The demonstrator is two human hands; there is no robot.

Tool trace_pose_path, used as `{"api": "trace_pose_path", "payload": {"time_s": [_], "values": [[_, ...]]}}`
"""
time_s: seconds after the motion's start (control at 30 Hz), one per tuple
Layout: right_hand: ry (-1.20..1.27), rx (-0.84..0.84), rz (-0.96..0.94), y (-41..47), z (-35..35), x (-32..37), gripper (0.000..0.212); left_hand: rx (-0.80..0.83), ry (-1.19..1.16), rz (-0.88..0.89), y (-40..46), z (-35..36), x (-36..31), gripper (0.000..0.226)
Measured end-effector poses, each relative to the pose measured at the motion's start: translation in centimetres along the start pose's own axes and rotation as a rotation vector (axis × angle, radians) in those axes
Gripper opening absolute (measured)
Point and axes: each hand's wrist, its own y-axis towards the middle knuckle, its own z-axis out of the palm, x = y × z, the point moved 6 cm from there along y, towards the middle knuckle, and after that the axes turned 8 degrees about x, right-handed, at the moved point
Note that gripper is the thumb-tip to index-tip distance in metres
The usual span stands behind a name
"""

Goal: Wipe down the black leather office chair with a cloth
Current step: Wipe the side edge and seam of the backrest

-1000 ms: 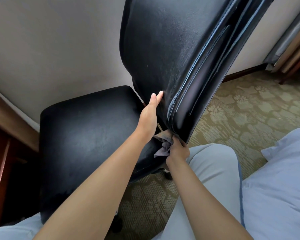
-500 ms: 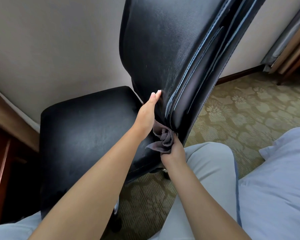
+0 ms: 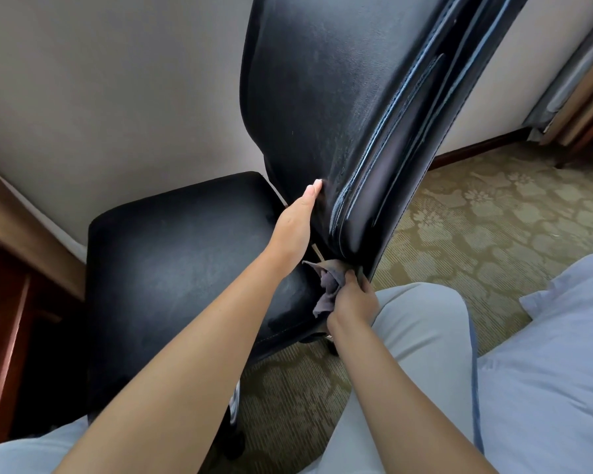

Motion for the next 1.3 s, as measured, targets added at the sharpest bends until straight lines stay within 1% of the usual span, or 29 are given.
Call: {"api": "trace_pose_path", "payload": {"time_s": [0.1,0.17,0.27,0.4,0.47,0.57,0.67,0.8,0.9,1.03,1.2,1.27,1.3], "values": [[0.011,0.062,-0.034,-1.1,0.7,1.3,0.035,-0.014,-0.017,-0.007,0.0,0.0,-0.1,0.046],[-0.02,0.099,-0.105,-2.0,1.2,1.8,0.033,-0.011,-0.025,-0.011,0.0,0.0,-0.1,0.046],[-0.062,0.114,-0.184,-2.1,2.0,1.6,0.029,0.009,-0.011,-0.019,-0.1,-0.2,-0.2,0.048],[-0.061,0.143,-0.222,-2.4,2.8,2.2,0.026,0.057,0.05,-0.049,-0.2,-0.6,-0.8,0.051],[-0.062,0.166,-0.291,-2.9,3.4,3.3,0.025,0.091,0.083,-0.067,-0.2,-0.8,-1.1,0.053],[-0.112,0.186,-0.4,-3.6,4.1,4.5,0.025,0.086,0.074,-0.077,-0.3,-0.9,-1.5,0.055],[-0.229,0.195,-0.532,-3.5,4.1,5.0,0.026,0.059,0.033,-0.072,-0.4,-0.5,-1.4,0.054],[-0.535,0.188,-0.806,-2.9,4.0,5.1,0.029,0.037,0.001,-0.069,-0.2,-0.3,-0.8,0.052],[-0.649,0.156,-0.868,-2.1,3.2,3.9,0.028,0.033,0.005,-0.064,-0.1,-0.2,-0.8,0.052],[-0.664,0.159,-0.901,-2.3,3.1,3.5,0.028,0.03,0.004,-0.058,-0.2,-0.1,-1.0,0.053],[-0.601,0.135,-1.137,-4.6,5.2,7.4,0.031,-0.006,-0.082,-0.059,-0.2,0.2,-0.5,0.05],[-0.622,0.14,-1.158,-4.6,5.7,7.9,0.033,-0.008,-0.1,-0.051,-0.1,0.2,-0.5,0.051],[-0.646,0.171,-1.138,-4.4,5.7,7.4,0.034,-0.015,-0.087,-0.049,-0.1,0.2,-0.6,0.052]]}}
